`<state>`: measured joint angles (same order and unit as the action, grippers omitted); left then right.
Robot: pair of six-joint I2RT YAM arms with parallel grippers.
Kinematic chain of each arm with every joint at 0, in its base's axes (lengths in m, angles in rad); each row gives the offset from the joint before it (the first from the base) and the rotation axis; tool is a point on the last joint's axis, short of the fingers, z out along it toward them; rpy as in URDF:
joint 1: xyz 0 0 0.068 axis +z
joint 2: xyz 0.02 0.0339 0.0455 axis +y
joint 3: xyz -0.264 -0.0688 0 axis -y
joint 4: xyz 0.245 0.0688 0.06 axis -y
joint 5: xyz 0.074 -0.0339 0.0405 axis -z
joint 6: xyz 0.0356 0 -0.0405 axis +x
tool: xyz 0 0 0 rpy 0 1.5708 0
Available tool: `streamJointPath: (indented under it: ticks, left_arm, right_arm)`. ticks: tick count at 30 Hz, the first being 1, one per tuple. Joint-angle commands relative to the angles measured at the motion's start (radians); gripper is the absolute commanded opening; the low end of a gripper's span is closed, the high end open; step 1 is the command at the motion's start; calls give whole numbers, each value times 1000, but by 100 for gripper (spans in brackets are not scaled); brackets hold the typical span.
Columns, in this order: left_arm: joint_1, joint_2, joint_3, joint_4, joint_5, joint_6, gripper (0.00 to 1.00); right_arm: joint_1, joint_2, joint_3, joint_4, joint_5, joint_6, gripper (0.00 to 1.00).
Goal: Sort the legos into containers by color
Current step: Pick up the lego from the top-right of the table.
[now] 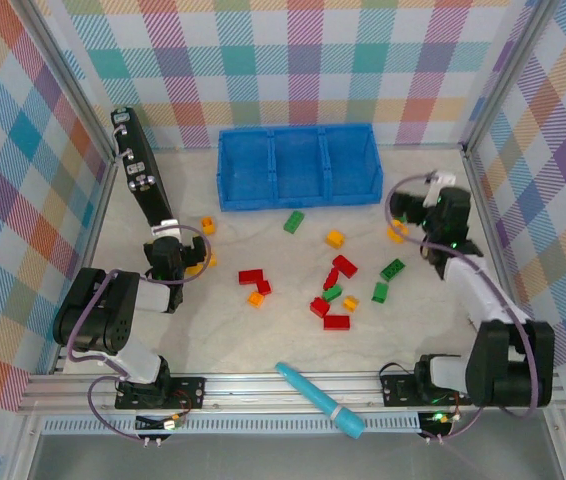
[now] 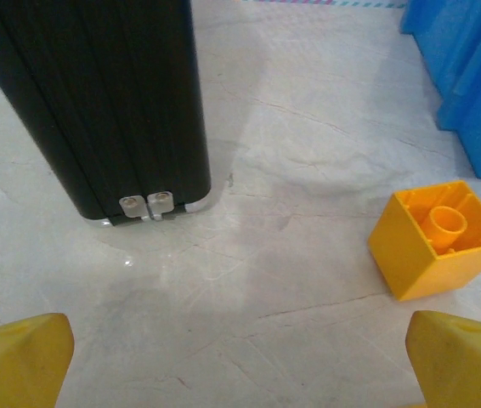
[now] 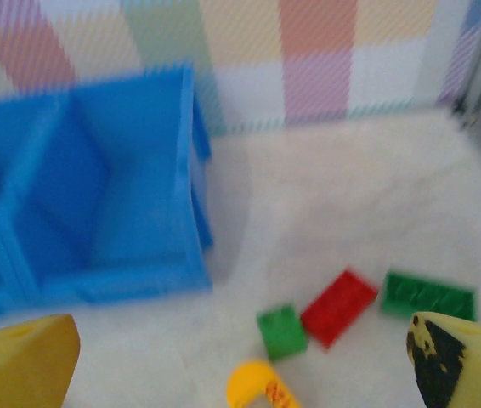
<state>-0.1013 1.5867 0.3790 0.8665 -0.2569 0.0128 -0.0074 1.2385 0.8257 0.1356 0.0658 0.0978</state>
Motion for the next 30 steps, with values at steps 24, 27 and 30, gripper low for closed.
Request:
streamJointPath:
  ticks: [24,27,30]
  left_arm:
    - [-210,-310,1156,-1591,269,63,100]
    - [-210,-341,1131,-1637,263,102,100]
    - [-210,-369,1110,-1674,274,130,100]
  right_arm:
    - [-223,407,650,-858,-110,388,100]
    - [-224,512,728,-878,-71,333,99]
    - [-224,624,819,-901,-57,278,99]
